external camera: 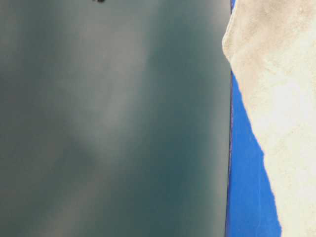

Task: Fold a bath towel.

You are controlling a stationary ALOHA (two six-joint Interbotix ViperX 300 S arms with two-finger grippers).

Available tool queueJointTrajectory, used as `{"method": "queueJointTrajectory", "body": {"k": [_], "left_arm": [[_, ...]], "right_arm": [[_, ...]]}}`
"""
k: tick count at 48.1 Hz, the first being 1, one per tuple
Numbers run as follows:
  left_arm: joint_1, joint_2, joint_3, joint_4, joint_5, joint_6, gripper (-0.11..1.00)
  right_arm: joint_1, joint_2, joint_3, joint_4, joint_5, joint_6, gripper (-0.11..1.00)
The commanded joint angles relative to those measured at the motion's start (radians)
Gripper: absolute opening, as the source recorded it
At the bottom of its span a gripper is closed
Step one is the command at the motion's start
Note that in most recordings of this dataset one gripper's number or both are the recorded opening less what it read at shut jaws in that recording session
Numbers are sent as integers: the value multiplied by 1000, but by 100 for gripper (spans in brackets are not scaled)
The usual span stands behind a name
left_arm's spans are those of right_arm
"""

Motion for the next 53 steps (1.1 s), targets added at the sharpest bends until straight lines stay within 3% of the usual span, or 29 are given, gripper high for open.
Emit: {"method": "queueJointTrajectory", "body": {"k": [1,10,25,39,48,53], "left_arm": [[9,0,-12,3,-5,5,86],[20,2,-11,3,-8,5,86],[25,11,-11,3,-12,6,86],[26,11,-11,3,-14,6,86],[26,11,-11,3,-14,6,86],[26,11,-11,3,-14,8,86]], "right_arm": [[2,-23,0,32,-5,-12,64],[2,43,37,43,-118,-9,64],[-25,308,78,41,-316,-5,64],[-34,373,83,43,-351,-3,62],[-34,368,87,54,-351,-2,30],[-34,354,86,61,-348,-2,23]]}}
